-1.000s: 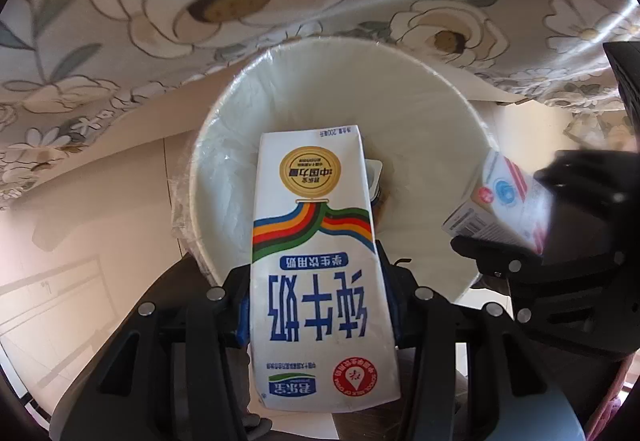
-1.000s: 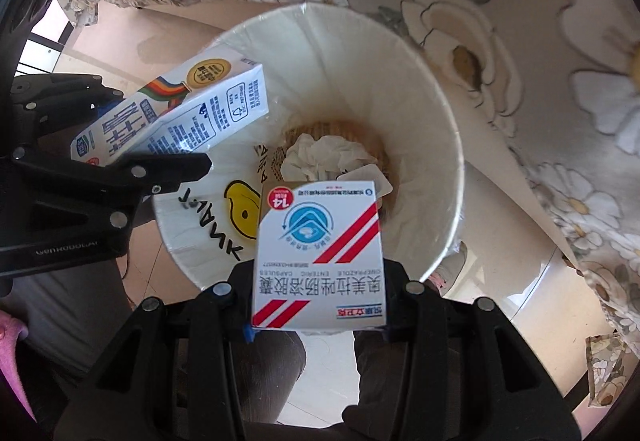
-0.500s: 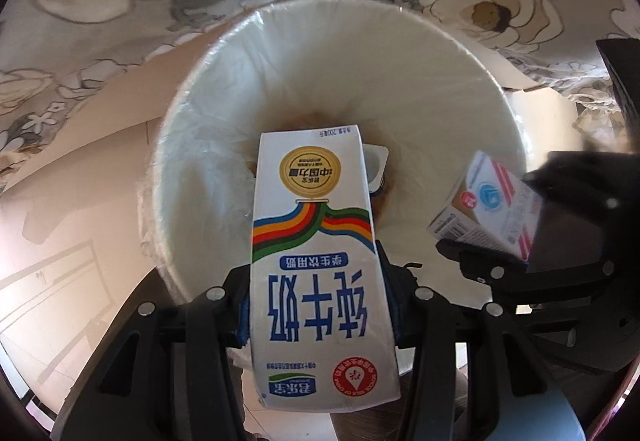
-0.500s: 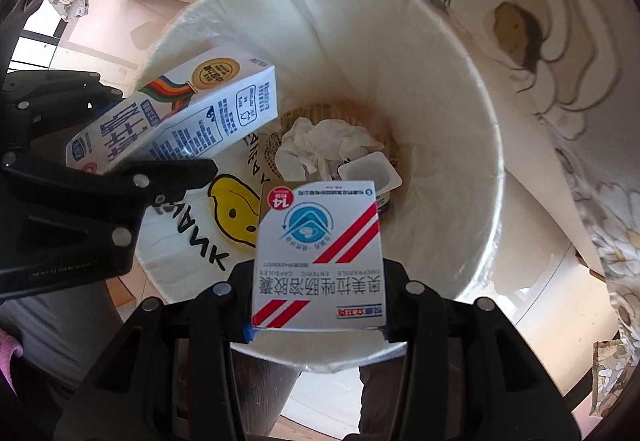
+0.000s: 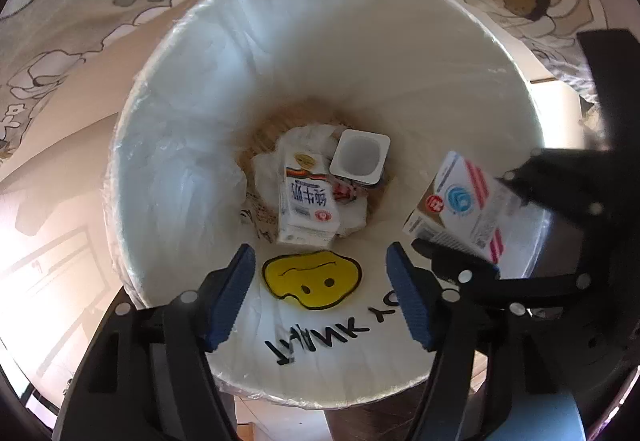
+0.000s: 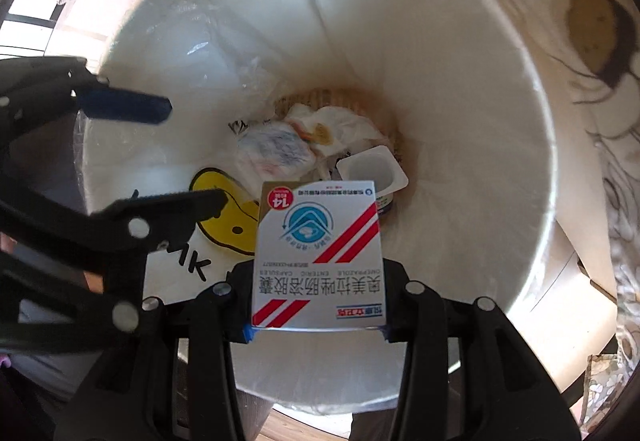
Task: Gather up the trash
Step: 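Open left tool to drop the milk carton while right tool drops the medicine box into the wastebasket, then raise both open tools from the wastebasket back toward the bed, then grasp the red block with left tool while right tool grasps the black foam tube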
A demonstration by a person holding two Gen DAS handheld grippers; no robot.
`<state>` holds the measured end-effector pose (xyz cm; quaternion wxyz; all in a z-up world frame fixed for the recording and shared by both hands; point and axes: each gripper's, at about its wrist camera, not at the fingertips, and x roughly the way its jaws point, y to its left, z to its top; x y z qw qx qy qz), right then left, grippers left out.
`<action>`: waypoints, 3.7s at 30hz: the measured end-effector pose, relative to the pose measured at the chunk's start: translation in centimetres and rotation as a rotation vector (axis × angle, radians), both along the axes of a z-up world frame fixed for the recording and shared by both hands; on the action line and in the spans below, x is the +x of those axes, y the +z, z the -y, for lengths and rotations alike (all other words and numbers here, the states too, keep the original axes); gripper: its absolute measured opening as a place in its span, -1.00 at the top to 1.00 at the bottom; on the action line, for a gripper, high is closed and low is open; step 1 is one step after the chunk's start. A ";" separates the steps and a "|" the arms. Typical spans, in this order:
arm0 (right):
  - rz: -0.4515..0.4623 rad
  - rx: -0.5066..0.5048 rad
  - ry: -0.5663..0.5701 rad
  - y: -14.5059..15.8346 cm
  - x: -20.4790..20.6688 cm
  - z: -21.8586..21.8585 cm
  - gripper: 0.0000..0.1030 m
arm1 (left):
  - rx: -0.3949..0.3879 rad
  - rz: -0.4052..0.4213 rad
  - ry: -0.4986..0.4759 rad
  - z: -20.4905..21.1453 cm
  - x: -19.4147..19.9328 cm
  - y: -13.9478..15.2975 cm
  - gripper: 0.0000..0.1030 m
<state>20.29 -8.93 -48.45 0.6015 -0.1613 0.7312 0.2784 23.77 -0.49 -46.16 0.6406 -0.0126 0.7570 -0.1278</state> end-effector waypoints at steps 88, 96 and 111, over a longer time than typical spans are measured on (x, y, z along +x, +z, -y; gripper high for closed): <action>0.677 0.121 -0.465 45.2 33.6 9.1 -0.58 | 0.115 0.584 0.409 1.5 18.6 32.7 -0.74; 0.567 0.125 -0.646 40.3 42.7 7.7 -0.58 | 0.143 0.590 0.448 1.0 22.2 29.7 -0.74; 0.391 0.135 -0.834 29.9 50.5 7.2 -0.26 | 0.129 0.650 0.420 1.0 25.3 28.0 0.20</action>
